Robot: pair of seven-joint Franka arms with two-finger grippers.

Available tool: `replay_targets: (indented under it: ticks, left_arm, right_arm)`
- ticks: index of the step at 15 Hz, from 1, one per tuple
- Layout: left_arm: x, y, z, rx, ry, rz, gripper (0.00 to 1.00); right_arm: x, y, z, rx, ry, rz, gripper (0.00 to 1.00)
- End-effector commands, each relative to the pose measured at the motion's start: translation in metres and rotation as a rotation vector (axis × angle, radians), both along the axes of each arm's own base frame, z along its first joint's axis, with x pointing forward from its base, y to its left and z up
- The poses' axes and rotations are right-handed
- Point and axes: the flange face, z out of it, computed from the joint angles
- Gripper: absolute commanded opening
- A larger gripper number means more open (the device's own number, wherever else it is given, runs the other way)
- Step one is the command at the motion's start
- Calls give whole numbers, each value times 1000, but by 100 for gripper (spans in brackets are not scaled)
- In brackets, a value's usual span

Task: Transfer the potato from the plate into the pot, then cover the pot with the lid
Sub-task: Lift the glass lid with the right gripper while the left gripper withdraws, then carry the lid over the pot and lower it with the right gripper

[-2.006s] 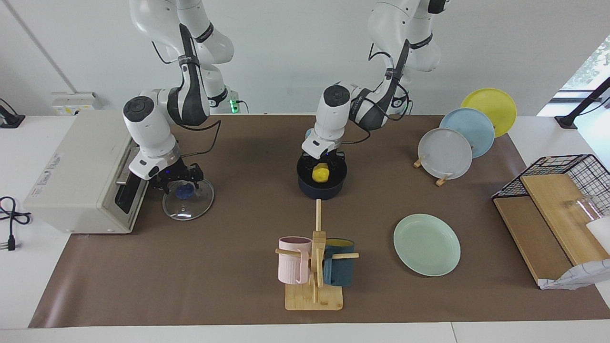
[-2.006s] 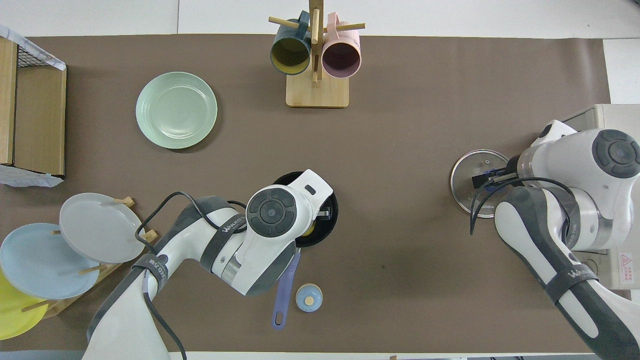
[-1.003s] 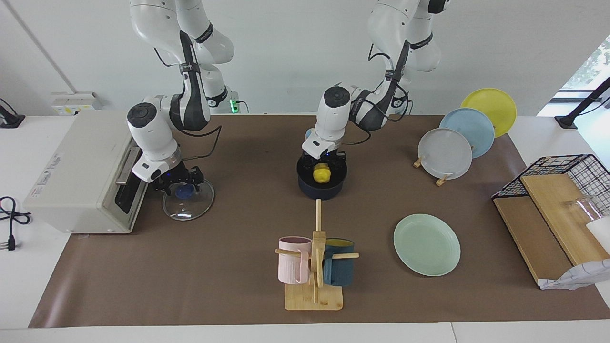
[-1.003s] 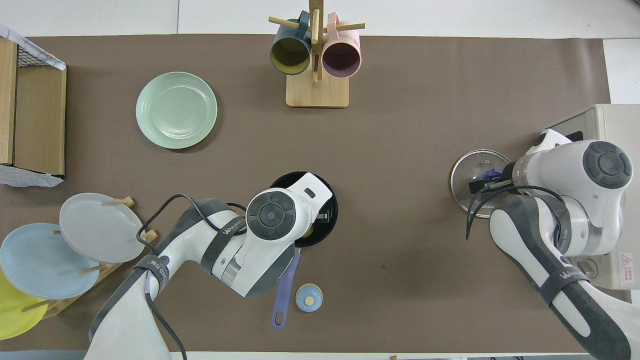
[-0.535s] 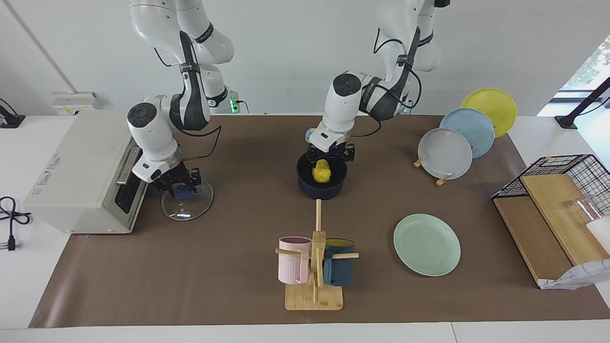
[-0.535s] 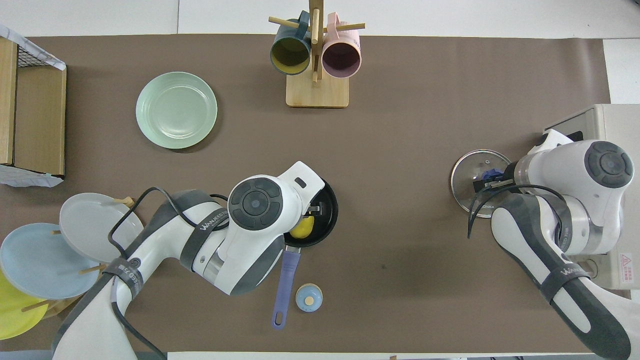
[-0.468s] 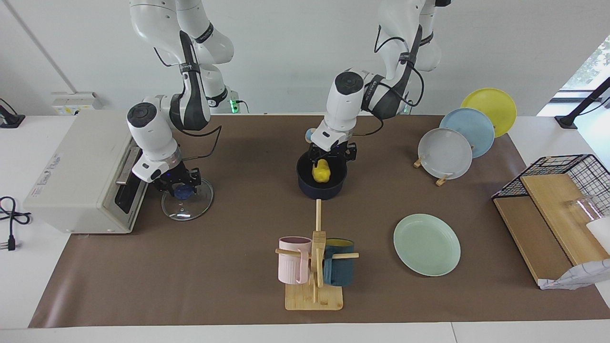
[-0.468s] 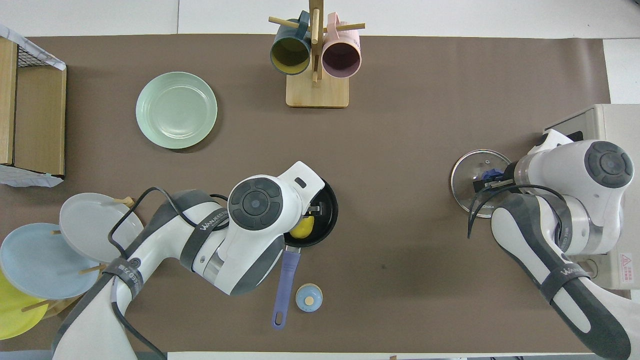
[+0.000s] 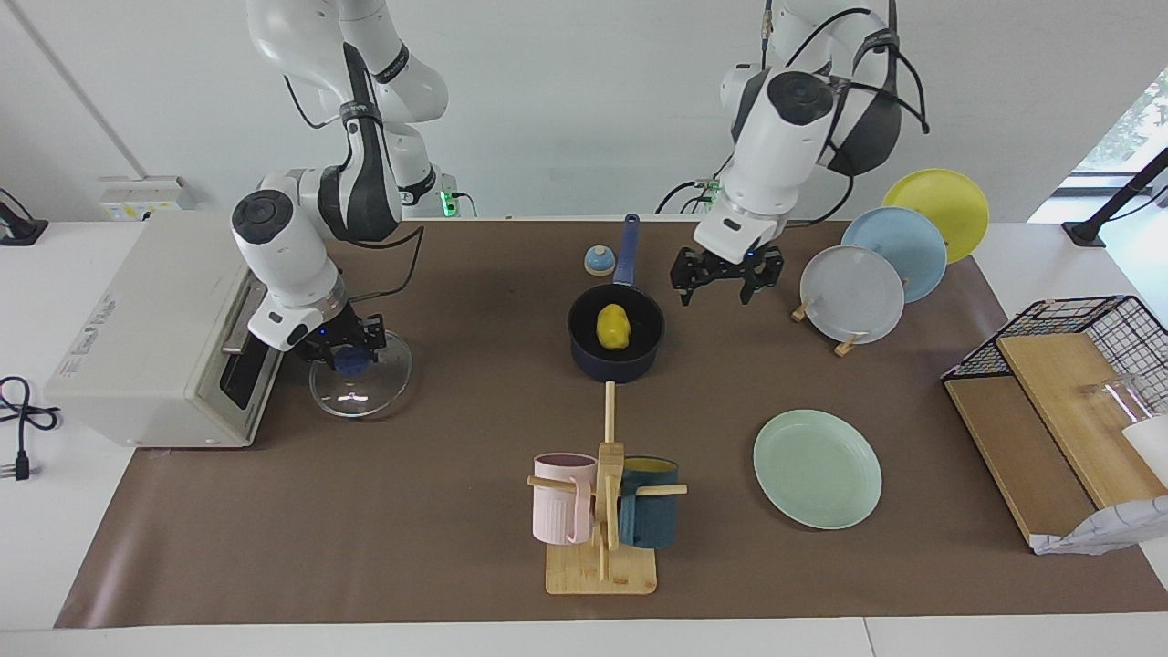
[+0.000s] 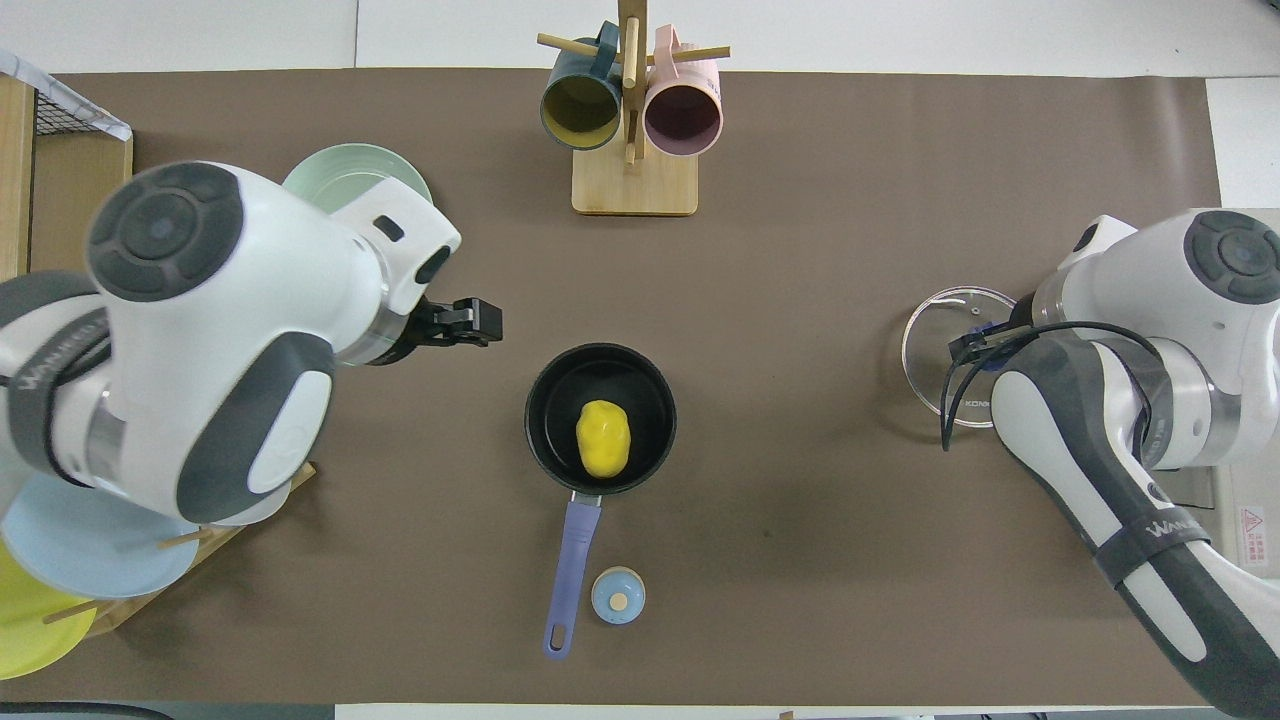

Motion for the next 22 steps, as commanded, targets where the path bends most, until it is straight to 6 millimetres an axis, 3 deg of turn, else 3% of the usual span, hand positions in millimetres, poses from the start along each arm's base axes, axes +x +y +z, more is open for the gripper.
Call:
replay_targets:
  ticks: [1,3,5,9,11,15,17,20,22]
  left_arm:
    - [7,71,33,14,-9,-55,100]
    - [13,124,41,20,-5,-105,100]
    - [11,148,50,26,-1,-105,100]
    - [10,164,102,91,8,-97,100]
    - [10,168,112,114,30,-94,100]
    - [-4,171,98,121,94,-97,100]
    - [-8,173,88,123,105,-94,100]
    - [3,174,92,115,43,-85,100]
    - [4,174,98,109,34,-82,100]
  right_arm:
    - [15,38,52,2,37,-18,12]
    - [12,89,80,-15,56,-51,0]
    - [1,153,102,-38,41,-97,0]
    - [-36,265,119,-28,-10,-213,0]
    - [-56,307,123,-4,-46,-255,0]
    - [-62,380,122,14,-75,-287,0]
    - [-63,397,111,18,-77,-278,0]
    - [-80,435,80,2,-69,-267,0]
    - [-80,443,65,-16,-81,-253,0]
